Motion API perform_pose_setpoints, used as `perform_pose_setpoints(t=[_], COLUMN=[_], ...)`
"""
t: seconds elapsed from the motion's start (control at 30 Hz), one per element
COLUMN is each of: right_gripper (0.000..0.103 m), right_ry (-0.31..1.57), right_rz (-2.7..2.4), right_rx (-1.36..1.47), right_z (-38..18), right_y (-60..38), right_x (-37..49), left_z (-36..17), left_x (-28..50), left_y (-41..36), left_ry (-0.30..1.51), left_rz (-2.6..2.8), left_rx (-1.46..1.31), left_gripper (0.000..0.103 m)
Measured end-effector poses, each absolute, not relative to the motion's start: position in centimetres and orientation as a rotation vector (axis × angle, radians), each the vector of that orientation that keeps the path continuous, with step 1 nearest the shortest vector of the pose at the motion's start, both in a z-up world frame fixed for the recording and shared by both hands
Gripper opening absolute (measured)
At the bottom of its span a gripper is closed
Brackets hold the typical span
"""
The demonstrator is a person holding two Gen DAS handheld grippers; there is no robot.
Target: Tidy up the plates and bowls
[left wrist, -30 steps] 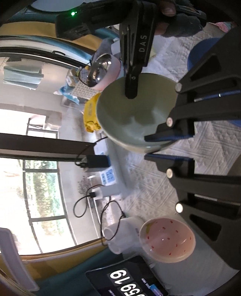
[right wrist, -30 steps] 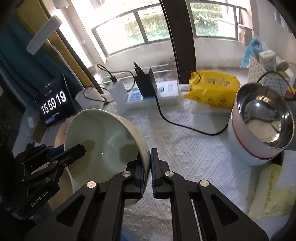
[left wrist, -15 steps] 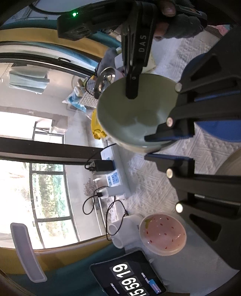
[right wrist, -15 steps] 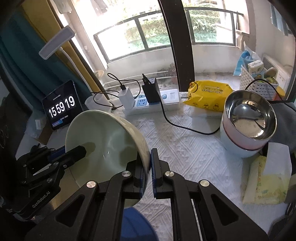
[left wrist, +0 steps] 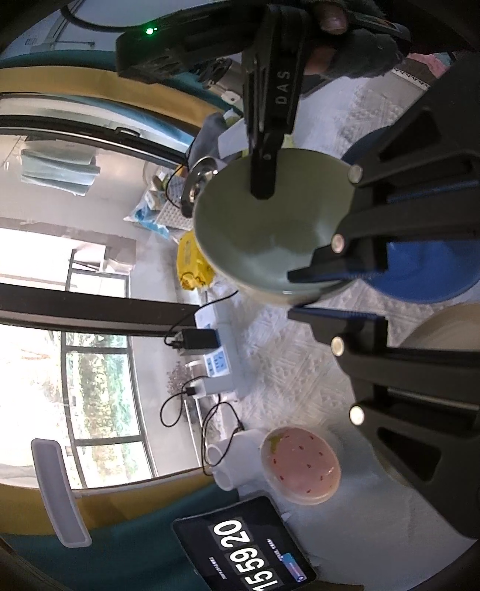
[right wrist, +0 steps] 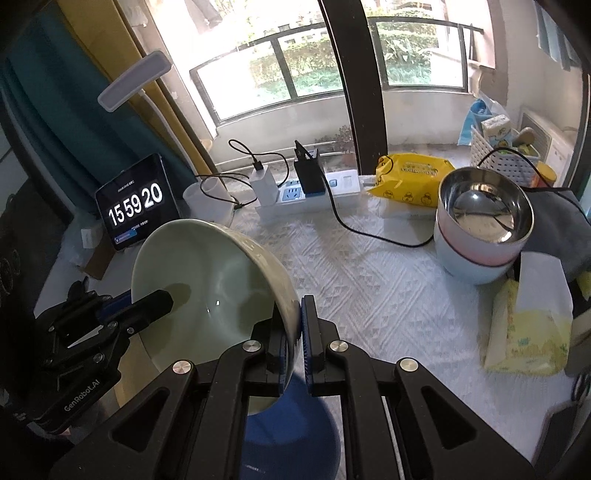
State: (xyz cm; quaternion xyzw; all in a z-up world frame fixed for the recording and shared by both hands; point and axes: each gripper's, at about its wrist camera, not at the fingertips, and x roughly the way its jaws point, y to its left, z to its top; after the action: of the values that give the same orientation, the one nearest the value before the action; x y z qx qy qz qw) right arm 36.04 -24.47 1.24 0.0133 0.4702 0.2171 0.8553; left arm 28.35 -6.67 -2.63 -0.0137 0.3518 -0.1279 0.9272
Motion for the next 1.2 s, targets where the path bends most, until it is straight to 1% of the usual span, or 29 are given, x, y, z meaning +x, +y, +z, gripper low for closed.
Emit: perform_pose_setpoints(t=[0.67, 1.2], right_gripper=[0.009, 0.011], right_ry=[1.040, 1.099], right_rz=[0.428, 0.406], right_rx=[0.077, 0.081], right_z=[-0.4, -2.6], right_y=[-25.5, -25.8], right_x=[31.3, 28.9], left_z=[-4.5, -7.4], left_x=[24.4, 22.3], left_y=[-7.3, -7.7], left_ry=[0.785, 0.876], left_rz=[-0.303, -0.318], left_rx=[-0.040, -0.052], left_gripper=[0.013, 0.014])
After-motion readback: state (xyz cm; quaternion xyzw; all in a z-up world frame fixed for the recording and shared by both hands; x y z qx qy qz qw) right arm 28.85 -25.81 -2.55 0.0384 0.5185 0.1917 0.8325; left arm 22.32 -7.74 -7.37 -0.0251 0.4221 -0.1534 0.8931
